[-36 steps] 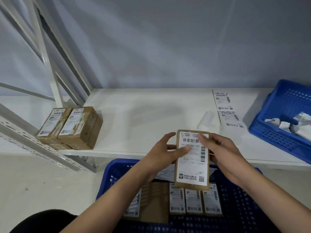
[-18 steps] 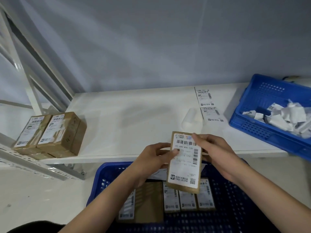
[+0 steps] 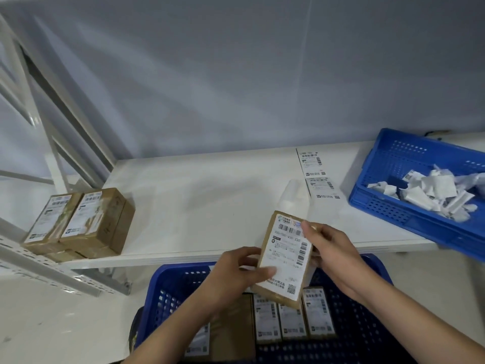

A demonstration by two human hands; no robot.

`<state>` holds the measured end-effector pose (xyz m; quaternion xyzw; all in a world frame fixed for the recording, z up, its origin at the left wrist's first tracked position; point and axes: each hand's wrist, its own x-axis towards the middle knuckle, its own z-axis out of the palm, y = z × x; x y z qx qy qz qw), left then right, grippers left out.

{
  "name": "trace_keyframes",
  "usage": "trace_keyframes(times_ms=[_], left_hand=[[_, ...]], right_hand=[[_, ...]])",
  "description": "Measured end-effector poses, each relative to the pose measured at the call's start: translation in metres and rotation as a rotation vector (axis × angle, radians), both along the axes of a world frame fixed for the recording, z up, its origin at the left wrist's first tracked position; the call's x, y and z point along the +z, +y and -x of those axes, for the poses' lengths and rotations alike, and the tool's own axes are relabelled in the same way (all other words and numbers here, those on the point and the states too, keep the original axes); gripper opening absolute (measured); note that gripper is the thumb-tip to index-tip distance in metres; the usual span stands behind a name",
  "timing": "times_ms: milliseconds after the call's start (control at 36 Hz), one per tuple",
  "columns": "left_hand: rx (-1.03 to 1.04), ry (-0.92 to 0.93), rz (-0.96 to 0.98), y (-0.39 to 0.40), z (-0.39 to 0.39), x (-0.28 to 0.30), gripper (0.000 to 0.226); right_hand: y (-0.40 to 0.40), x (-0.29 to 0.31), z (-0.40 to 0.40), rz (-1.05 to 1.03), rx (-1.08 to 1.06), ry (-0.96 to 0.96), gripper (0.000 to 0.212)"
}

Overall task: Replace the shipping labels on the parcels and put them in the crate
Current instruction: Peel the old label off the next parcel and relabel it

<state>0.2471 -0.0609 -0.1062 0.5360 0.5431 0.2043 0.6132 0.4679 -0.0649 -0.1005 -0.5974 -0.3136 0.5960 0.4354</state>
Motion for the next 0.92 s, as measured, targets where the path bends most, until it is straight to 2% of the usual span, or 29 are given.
trace_keyframes(times_ms=[111,194,333,444,556,667,722,833,917], left_hand=[[0.119,-0.057,-0.027,0.004,0.008,0.004,0.04],[0.174,-0.063,-0.058,0.01,0.01,0.005,0.042],[0.209,-0.094,-0.048,0.026,0.004,0.008,0.031],[0.186,-0.119,-0.031,0.034,-0.003,0.009,0.068],[0.19,-0.131,0.004,0.038,-0.009,0.009,0.079],[0.261,-0.101,0.01,0.044,-0.004,0.011,0.099],[0.289,-0.114,0.01,0.046,-0.002,0.013,0.092],[0.351,-0.147,-0.003,0.048,-0.003,0.02,0.049],[0.368,-0.145,-0.017,0.047,-0.002,0.022,0.039]], right_hand=[[-0.002,-0.006,0.001,0.084,0.131,0.083,0.076],[-0.006,-0.007,0.009,0.105,0.243,0.092,0.071],[0.001,-0.007,0.012,0.01,0.211,0.063,0.058],[0.01,0.0,0.01,-0.032,0.219,0.017,0.038],[0.015,-0.001,0.008,-0.048,0.202,-0.075,0.036],[0.017,-0.002,0.008,-0.041,0.201,-0.134,0.037],[0.016,-0.003,0.01,-0.048,0.231,-0.164,0.038],[0.012,0.0,0.014,-0.04,0.296,-0.223,0.035],[0.01,0.002,0.014,-0.027,0.347,-0.235,0.038]])
